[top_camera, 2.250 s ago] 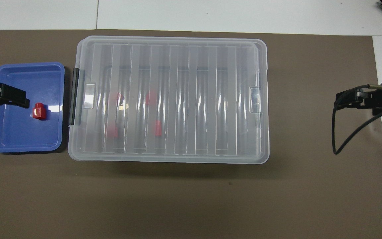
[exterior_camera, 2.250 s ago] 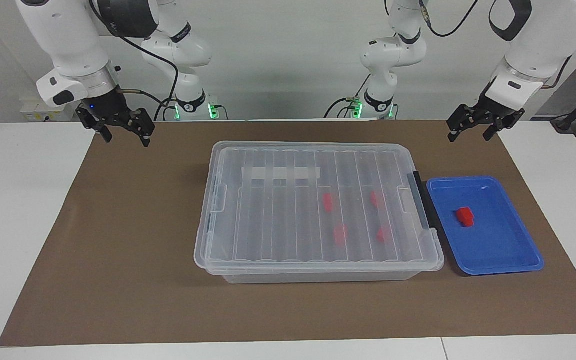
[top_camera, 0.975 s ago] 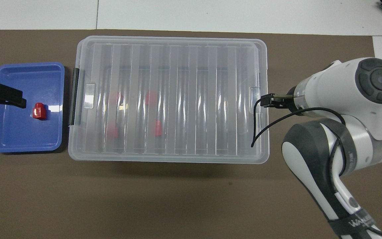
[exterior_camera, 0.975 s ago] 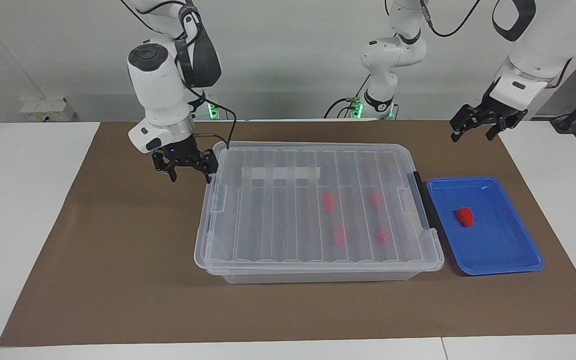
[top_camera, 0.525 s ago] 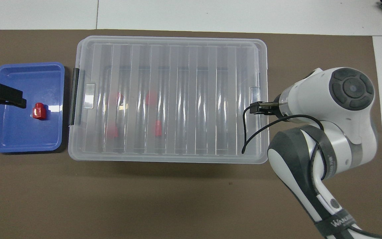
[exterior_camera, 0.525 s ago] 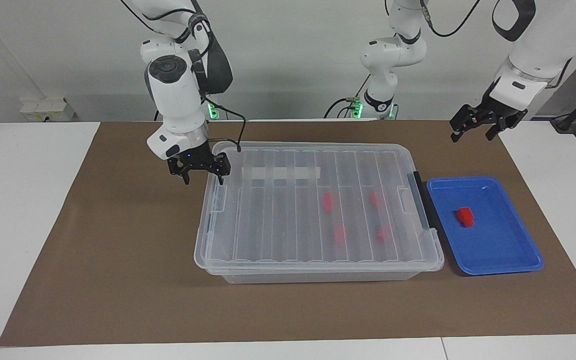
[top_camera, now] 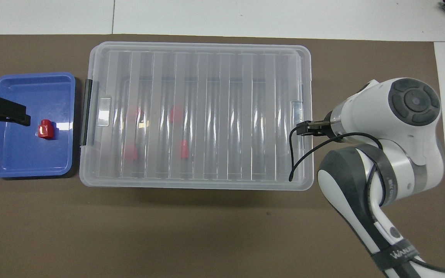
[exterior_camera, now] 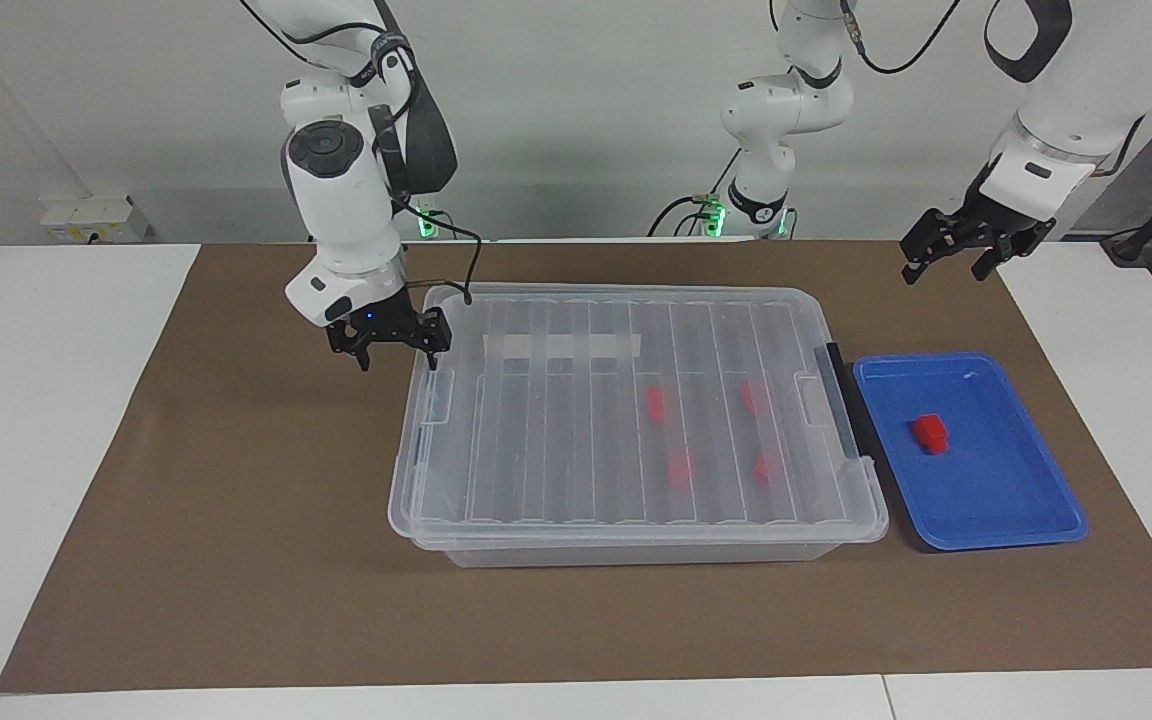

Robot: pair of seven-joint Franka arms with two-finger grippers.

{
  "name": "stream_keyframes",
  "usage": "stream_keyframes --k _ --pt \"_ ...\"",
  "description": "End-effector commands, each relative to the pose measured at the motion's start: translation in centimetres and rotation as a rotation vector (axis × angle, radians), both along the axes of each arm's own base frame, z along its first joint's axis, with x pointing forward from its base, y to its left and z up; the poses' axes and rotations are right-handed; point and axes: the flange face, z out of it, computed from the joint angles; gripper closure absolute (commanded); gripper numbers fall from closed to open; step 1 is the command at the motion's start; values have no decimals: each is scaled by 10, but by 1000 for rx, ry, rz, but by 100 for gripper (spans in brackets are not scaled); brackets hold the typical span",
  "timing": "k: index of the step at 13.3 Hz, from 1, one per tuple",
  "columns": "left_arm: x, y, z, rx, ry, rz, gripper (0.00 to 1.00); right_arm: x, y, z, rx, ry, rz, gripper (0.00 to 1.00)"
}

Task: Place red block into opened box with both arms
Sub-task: 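Slide the clear lid away from the blue tray with the right gripper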

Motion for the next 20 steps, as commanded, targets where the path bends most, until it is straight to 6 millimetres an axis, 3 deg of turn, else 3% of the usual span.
stream_keyframes --k 1,8,10,13,15,16,18,20 --pt "-10 3 0 9 -5 14 0 -2 -27 0 -17 12 53 0" --pt "-15 6 7 11 -10 20 0 8 -103 -2 -29 34 209 0" --pt "-15 8 -2 15 -46 27 0 8 -124 -2 -33 36 253 0" --pt "2 57 -16 35 -151 43 0 8 -147 -3 -37 40 319 0" --pt "25 86 -52 38 -173 21 0 8 -158 -3 -41 42 366 0" --pt "43 102 -86 32 -162 41 0 7 -165 -3 -43 45 392 0" --pt "65 104 -132 28 -183 29 0 6 -182 -3 -53 49 445 0" --pt "63 107 -186 34 -228 34 0 5 -196 -3 -55 49 477 0"
